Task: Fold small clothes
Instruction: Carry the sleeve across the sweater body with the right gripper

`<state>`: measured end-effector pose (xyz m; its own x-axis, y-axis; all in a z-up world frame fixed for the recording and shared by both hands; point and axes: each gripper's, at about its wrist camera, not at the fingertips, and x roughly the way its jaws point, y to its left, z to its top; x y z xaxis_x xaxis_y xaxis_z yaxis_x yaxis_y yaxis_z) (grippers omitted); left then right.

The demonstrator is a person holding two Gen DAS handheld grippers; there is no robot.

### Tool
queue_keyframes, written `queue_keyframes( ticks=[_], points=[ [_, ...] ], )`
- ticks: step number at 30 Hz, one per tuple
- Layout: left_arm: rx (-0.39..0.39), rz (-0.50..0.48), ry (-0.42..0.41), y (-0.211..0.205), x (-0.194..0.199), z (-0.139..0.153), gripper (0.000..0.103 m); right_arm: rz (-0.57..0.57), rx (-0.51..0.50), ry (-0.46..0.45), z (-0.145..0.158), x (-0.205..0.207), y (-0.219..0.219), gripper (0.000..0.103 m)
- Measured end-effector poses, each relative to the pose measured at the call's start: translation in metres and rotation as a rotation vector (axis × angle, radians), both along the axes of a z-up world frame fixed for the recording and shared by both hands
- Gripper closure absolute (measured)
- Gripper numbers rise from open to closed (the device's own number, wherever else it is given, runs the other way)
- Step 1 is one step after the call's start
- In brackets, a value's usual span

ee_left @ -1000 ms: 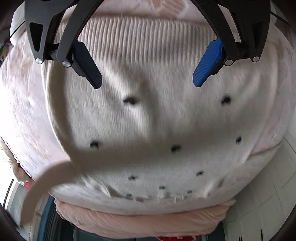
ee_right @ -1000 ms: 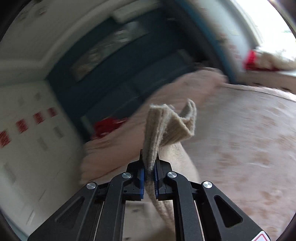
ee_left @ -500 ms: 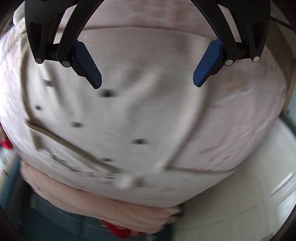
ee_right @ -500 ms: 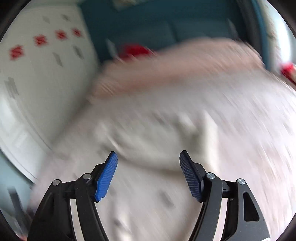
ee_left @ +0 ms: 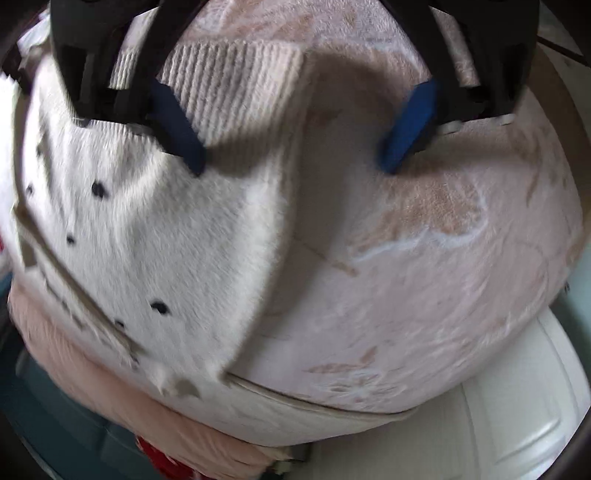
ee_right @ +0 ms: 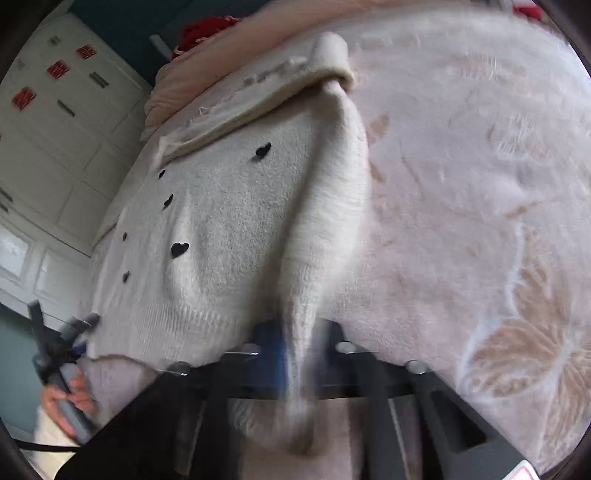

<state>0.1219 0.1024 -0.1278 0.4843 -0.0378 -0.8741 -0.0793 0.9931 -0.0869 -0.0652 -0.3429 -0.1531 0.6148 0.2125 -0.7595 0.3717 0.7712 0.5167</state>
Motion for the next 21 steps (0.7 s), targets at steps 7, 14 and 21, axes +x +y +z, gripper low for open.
queue_keyframes(
  ticks=[7,14,21],
  points=[
    [-0.157,-0.166,0.071,-0.009,-0.04,0.034,0.096,-0.013,-0.176,-0.043,0.064,-0.04,-0.029,0.096],
    [-0.087,-0.293,0.181,-0.03,-0.11,0.024,0.096,0.039,-0.221,0.181,0.027,-0.093,-0.031,0.094],
    [-0.057,-0.357,-0.04,-0.063,-0.088,0.106,0.074,-0.049,-0.283,0.032,0.077,-0.041,-0.065,0.059]
  ],
)
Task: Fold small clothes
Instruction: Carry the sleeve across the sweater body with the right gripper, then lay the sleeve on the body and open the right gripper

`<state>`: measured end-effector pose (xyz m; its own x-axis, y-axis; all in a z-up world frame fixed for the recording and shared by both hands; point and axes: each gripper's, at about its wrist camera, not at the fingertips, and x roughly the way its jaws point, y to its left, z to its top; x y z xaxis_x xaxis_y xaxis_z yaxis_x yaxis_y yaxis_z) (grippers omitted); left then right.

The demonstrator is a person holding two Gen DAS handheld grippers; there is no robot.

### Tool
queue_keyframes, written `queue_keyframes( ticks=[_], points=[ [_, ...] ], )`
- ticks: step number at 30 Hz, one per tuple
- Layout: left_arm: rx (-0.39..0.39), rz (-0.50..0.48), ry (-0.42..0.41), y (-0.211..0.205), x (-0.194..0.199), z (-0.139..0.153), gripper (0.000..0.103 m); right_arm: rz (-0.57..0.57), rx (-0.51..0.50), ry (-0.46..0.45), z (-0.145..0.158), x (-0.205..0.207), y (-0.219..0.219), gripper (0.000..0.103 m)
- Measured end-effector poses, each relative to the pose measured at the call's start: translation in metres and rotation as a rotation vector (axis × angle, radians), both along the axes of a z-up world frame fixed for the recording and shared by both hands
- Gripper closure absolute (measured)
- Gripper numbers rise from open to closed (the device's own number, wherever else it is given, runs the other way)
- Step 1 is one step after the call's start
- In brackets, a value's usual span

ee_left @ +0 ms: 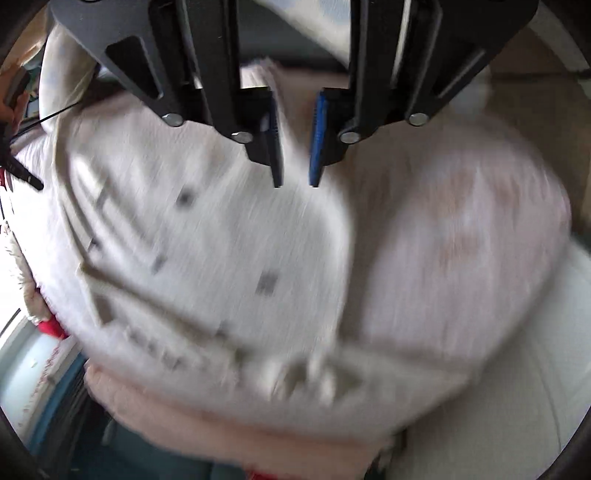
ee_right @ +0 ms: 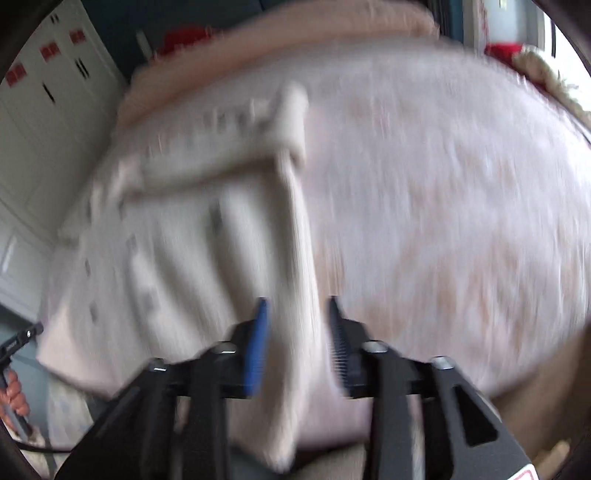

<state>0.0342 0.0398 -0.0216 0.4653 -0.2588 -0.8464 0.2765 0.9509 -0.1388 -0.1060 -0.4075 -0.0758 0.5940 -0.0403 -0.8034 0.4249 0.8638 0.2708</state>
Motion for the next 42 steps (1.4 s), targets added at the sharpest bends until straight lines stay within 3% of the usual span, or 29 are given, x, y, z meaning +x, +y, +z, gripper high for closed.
queue_keyframes(
  ticks=[2,3,4,6,9,13,14,16,18,19,22,24,26,28,30,32,35,37,39,40,42],
  points=[
    [-0.025,-0.021,-0.04,-0.02,0.022,0.016,0.056,0.01,-0.033,-0.05,0.017,0.034,-0.011,0.045],
    [-0.04,-0.022,-0.063,-0.041,0.041,0.025,0.054,0.019,-0.055,-0.065,0.02,0.058,-0.02,0.041],
    [-0.06,-0.035,-0.078,-0.052,0.049,0.027,0.053,0.025,-0.069,-0.069,0.022,0.08,-0.026,0.04],
    [-0.089,-0.065,-0.12,-0.094,0.082,0.029,0.038,0.016,-0.084,-0.076,0.017,0.127,-0.045,0.037],
    [-0.069,-0.053,-0.12,-0.135,0.123,0.006,0.036,-0.018,-0.039,-0.052,-0.002,0.175,-0.075,0.033],
    [-0.097,0.034,0.006,-0.16,0.19,-0.047,0.036,-0.063,0.038,0.001,-0.04,0.223,-0.106,0.033],
    [-0.101,0.068,0.038,-0.163,0.21,-0.064,0.039,-0.064,0.042,0.009,-0.047,0.227,-0.108,0.033],
    [-0.121,0.087,0.11,-0.164,0.232,-0.089,0.064,-0.063,0.078,0.016,-0.063,0.238,-0.113,0.033],
    [-0.169,0.101,0.131,-0.164,0.241,-0.098,0.093,-0.019,0.144,-0.011,-0.071,0.248,-0.114,0.078],
    [-0.182,0.091,0.111,-0.167,0.243,-0.095,0.094,-0.006,0.156,-0.022,-0.065,0.252,-0.114,0.091],
    [-0.157,0.022,-0.026,-0.176,0.235,-0.06,0.094,0.012,0.082,-0.196,-0.012,0.241,-0.103,0.092],
    [-0.108,0.005,-0.097,-0.181,0.229,-0.046,0.094,0.02,-0.025,-0.232,0.002,0.238,-0.097,0.092],
    [-0.047,0.007,-0.091,-0.187,0.234,-0.057,0.094,0.032,-0.088,-0.125,-0.02,0.253,-0.1,0.083],
    [0.03,0.02,0.001,-0.191,0.243,-0.093,0.094,0.006,-0.074,0.076,-0.066,0.269,-0.111,0.08],
    [0.014,0.027,-0.026,-0.186,0.234,-0.095,0.093,-0.043,-0.045,-0.003,-0.053,0.253,-0.113,0.079],
    [0.019,0.009,-0.061,-0.185,0.223,-0.084,0.093,-0.078,-0.089,-0.082,-0.027,0.233,-0.104,0.064],
    [0.041,0.001,-0.055,-0.186,0.215,-0.084,0.093,-0.019,-0.057,-0.159,-0.007,0.213,-0.081,0.065],
    [0.076,0.002,-0.051,-0.19,0.214,-0.088,0.093,0.055,-0.074,-0.079,-0.021,0.218,-0.061,0.065],
    [0.096,0.004,-0.055,-0.192,0.211,-0.088,0.093,0.086,-0.1,0.086,-0.058,0.227,-0.053,0.071],
    [0.104,0.002,-0.054,-0.191,0.209,-0.088,0.093,0.079,-0.108,0.087,-0.061,0.223,-0.051,0.071],
    [0.116,0.005,-0.049,-0.191,0.208,-0.088,0.092,0.06,-0.11,0.03,-0.039,0.212,-0.043,0.071]
  ],
)
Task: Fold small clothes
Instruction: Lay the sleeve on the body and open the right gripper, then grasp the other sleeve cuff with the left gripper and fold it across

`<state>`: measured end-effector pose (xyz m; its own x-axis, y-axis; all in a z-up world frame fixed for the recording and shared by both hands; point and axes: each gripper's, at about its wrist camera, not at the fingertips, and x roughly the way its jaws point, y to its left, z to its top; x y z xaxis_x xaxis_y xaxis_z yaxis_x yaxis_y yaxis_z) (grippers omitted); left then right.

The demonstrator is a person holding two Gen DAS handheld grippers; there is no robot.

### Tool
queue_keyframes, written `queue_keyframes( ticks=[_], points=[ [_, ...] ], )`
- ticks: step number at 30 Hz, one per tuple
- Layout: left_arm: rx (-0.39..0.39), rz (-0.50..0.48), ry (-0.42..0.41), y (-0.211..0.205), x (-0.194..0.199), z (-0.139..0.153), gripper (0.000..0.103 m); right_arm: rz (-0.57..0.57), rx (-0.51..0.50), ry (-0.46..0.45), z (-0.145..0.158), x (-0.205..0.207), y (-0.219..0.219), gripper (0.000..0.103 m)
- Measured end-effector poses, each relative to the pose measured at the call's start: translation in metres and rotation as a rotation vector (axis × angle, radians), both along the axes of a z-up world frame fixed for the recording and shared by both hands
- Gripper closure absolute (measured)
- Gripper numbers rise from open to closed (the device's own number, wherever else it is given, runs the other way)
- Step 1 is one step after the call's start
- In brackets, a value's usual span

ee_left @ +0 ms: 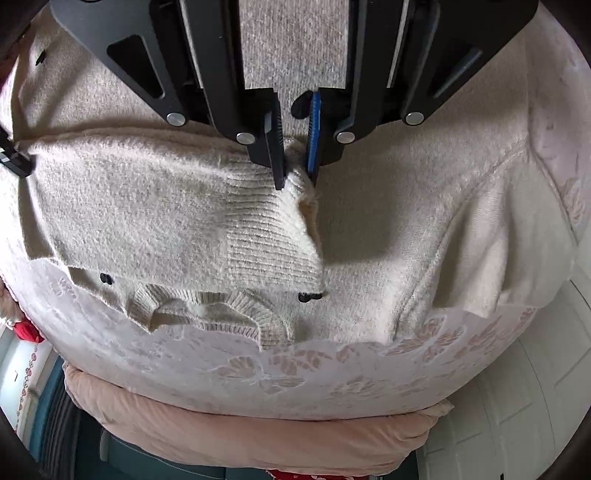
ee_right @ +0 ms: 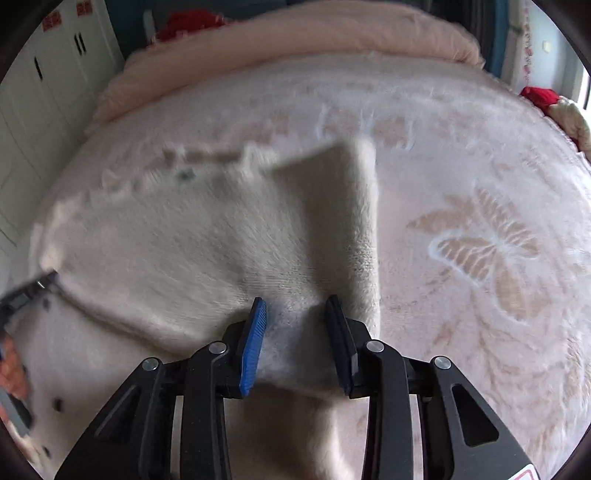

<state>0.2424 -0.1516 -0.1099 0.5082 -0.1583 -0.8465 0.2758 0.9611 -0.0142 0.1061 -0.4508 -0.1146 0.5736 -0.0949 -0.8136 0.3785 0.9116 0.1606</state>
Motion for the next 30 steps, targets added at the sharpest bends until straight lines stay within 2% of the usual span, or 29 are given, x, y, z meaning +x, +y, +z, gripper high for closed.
queue_keyframes(
  ticks=[2,3,6,7,11,15,20,22,23,26,27,29,30],
  points=[
    [0.005,0.003,-0.001,0.001,-0.001,0.0,0.092,0.006,0.005,-0.06,0.016,-0.009,0.006,0.071],
    [0.006,0.005,-0.001,0.001,-0.002,0.0,0.092,0.006,-0.013,-0.051,0.017,-0.011,0.009,0.071],
    [0.02,0.008,-0.007,-0.001,-0.004,0.001,0.092,0.007,-0.033,0.065,-0.016,-0.005,0.009,0.073],
    [0.022,0.008,-0.005,-0.001,-0.005,0.002,0.092,-0.001,-0.031,0.052,-0.017,-0.006,0.011,0.073],
    [0.026,0.002,-0.015,0.001,-0.009,0.008,0.092,-0.02,-0.004,-0.039,0.01,-0.019,0.022,0.072],
    [0.017,0.003,-0.01,0.005,-0.012,0.012,0.092,-0.018,-0.026,0.061,-0.015,-0.008,0.028,0.073],
    [0.013,0.013,-0.029,0.023,-0.016,0.023,0.09,-0.031,0.009,-0.054,0.021,-0.027,0.056,0.071],
    [-0.069,0.05,-0.006,0.051,-0.012,0.03,0.087,0.001,-0.024,-0.079,0.032,-0.036,0.08,0.07],
    [-0.125,0.087,-0.003,0.074,-0.008,0.035,0.083,0.016,-0.039,-0.083,0.034,-0.038,0.09,0.069],
    [-0.203,0.223,-0.053,0.142,0.005,0.052,0.059,0.076,-0.068,-0.074,0.033,-0.05,0.122,0.069],
    [-0.214,0.282,-0.082,0.168,0.011,0.058,0.054,0.091,-0.058,-0.07,0.03,-0.054,0.132,0.069],
    [-0.196,0.385,-0.13,0.209,0.023,0.064,0.037,0.11,-0.036,-0.059,0.025,-0.061,0.143,0.069],
    [-0.181,0.446,-0.15,0.237,0.035,0.065,0.034,0.12,-0.029,-0.049,0.022,-0.066,0.15,0.069]
  ],
)
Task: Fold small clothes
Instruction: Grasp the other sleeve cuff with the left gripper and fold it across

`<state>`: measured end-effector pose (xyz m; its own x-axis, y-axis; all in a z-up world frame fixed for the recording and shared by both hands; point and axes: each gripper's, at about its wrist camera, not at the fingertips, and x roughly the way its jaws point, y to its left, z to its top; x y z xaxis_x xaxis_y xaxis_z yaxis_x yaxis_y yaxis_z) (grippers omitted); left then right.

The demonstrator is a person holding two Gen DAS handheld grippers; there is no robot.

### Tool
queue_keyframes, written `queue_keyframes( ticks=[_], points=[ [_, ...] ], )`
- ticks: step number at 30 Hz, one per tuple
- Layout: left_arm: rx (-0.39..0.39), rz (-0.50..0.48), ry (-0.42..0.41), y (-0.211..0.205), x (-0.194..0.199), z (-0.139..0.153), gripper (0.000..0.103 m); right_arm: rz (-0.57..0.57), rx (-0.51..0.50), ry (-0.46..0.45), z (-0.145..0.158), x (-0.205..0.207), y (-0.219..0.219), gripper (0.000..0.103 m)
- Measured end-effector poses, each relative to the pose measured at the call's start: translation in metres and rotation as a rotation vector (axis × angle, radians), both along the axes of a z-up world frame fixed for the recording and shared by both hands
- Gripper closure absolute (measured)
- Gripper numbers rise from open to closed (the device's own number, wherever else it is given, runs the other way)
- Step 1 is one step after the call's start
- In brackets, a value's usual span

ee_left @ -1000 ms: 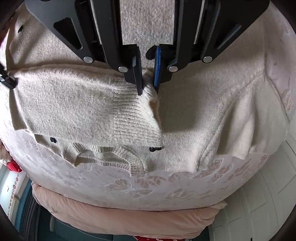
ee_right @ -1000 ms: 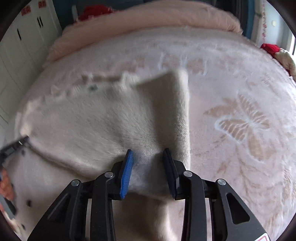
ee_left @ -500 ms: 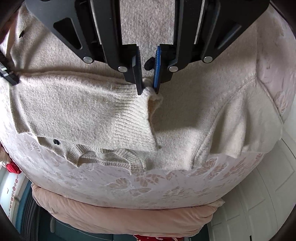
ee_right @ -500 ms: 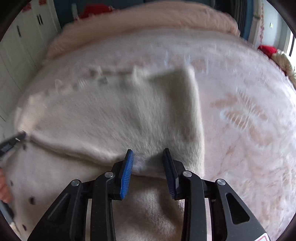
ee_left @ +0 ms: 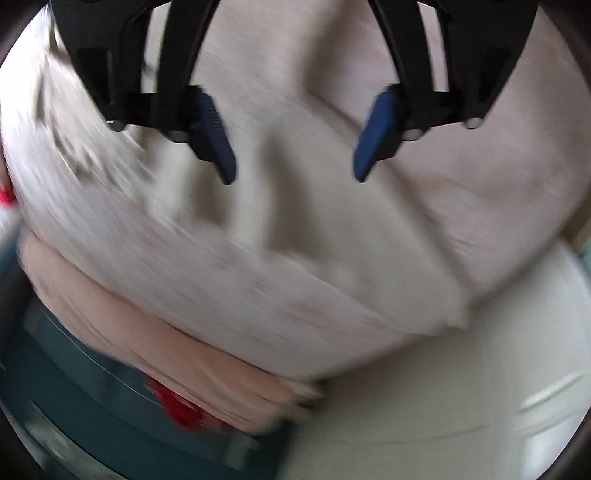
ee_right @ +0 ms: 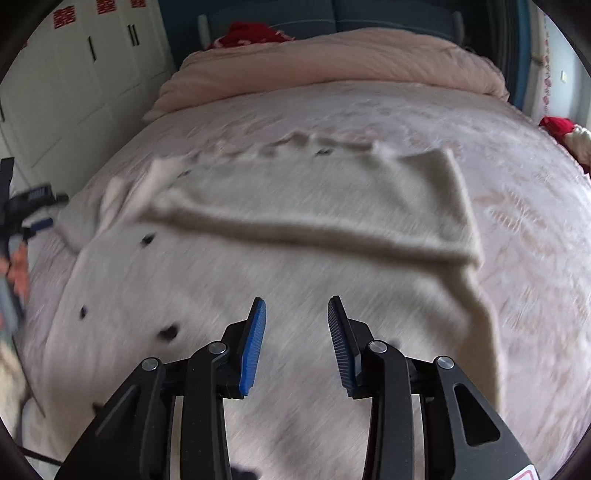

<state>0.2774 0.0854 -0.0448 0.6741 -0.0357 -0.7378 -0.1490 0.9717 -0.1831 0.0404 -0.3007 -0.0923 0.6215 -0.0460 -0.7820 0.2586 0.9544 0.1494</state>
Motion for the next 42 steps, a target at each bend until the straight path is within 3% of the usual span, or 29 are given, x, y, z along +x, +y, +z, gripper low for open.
queue_keyframes(
  ticks=[6,10,13,14,17,20,23,27,30,32,35,36,38,42],
  points=[
    [0.064,0.223,0.085,0.112,0.089,-0.03,0.034,0.037,-0.028,0.048,0.001,-0.02,0.037,0.063],
    [-0.015,0.323,0.116,0.153,0.131,-0.057,0.036,0.065,-0.066,0.099,0.004,-0.027,0.055,0.059],
    [-0.072,0.33,0.176,0.166,0.144,-0.076,0.064,0.083,-0.102,0.127,0.004,-0.029,0.067,0.056],
    [-0.056,0.328,0.154,0.164,0.144,-0.074,0.09,0.088,-0.109,0.134,0.004,-0.028,0.07,0.056],
    [-0.037,0.283,0.136,0.155,0.145,-0.059,0.096,0.094,-0.109,0.133,0.005,-0.025,0.074,0.056],
    [0.005,0.201,0.035,0.13,0.13,-0.013,0.097,0.1,-0.11,0.112,0.008,-0.024,0.078,0.056],
    [0.029,0.058,-0.082,0.073,0.1,0.051,0.097,0.102,-0.094,0.086,0.012,-0.026,0.077,0.055],
    [0.013,-0.223,-0.212,-0.039,0.037,0.125,0.097,0.085,-0.071,0.043,0.021,-0.037,0.069,0.055],
    [0.0,-0.45,-0.221,-0.134,-0.016,0.142,0.095,0.055,-0.08,0.012,0.029,-0.054,0.055,0.05],
    [0.012,-0.549,-0.184,-0.188,-0.047,0.129,0.088,0.026,-0.076,0.006,0.03,-0.065,0.042,0.045],
    [0.088,-0.637,-0.027,-0.258,-0.085,0.067,0.055,-0.017,-0.053,0.002,0.029,-0.08,0.021,0.045],
    [0.123,-0.631,0.031,-0.275,-0.096,0.039,0.055,-0.033,-0.046,0.006,0.027,-0.086,0.011,0.045],
    [0.156,-0.595,0.079,-0.282,-0.121,0.005,0.055,-0.056,-0.049,0.012,0.026,-0.096,-0.004,0.045],
    [0.061,-0.504,0.169,-0.235,-0.152,-0.036,0.051,-0.051,-0.049,0.01,0.027,-0.097,-0.024,0.042]
  ],
)
